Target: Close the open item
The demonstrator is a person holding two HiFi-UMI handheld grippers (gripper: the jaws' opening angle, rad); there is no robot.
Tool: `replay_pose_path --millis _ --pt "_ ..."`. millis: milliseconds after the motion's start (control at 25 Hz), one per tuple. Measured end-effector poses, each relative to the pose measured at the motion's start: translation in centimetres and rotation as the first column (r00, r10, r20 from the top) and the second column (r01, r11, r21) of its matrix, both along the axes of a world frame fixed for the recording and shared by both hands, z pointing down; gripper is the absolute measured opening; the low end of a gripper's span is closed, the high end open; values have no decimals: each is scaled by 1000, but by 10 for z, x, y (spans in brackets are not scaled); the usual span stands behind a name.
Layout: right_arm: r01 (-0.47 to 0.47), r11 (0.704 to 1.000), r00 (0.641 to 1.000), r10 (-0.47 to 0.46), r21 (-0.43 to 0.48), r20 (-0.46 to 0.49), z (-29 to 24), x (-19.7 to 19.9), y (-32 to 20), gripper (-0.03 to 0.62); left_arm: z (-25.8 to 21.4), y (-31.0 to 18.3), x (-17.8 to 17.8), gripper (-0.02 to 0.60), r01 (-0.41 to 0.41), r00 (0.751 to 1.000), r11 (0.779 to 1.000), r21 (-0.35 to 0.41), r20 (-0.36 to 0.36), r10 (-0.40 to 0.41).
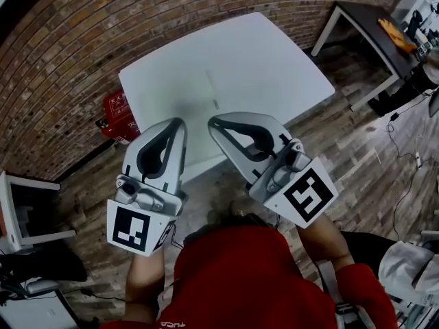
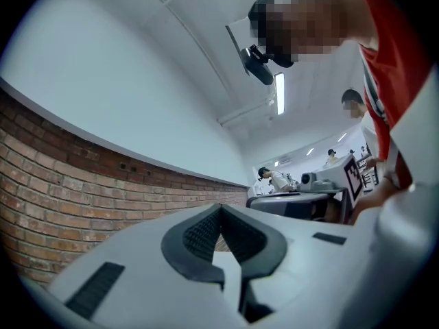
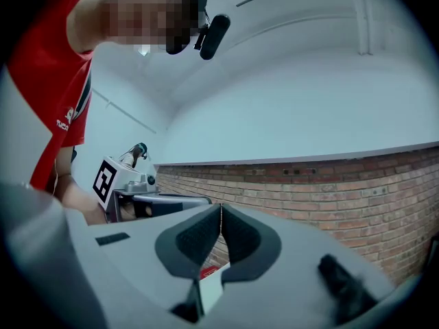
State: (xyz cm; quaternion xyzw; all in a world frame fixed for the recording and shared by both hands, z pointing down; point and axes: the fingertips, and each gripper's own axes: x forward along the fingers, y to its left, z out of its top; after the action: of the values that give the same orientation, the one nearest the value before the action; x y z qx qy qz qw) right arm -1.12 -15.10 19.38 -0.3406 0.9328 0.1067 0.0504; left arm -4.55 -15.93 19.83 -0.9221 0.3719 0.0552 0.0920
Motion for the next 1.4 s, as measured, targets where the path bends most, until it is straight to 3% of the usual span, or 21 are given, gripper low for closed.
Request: replay_pose_path --millis 1400 --pt "-11 999 999 10 -45 -43 21 0 1 31 15 4 10 12 -26 999 999 -34 23 26"
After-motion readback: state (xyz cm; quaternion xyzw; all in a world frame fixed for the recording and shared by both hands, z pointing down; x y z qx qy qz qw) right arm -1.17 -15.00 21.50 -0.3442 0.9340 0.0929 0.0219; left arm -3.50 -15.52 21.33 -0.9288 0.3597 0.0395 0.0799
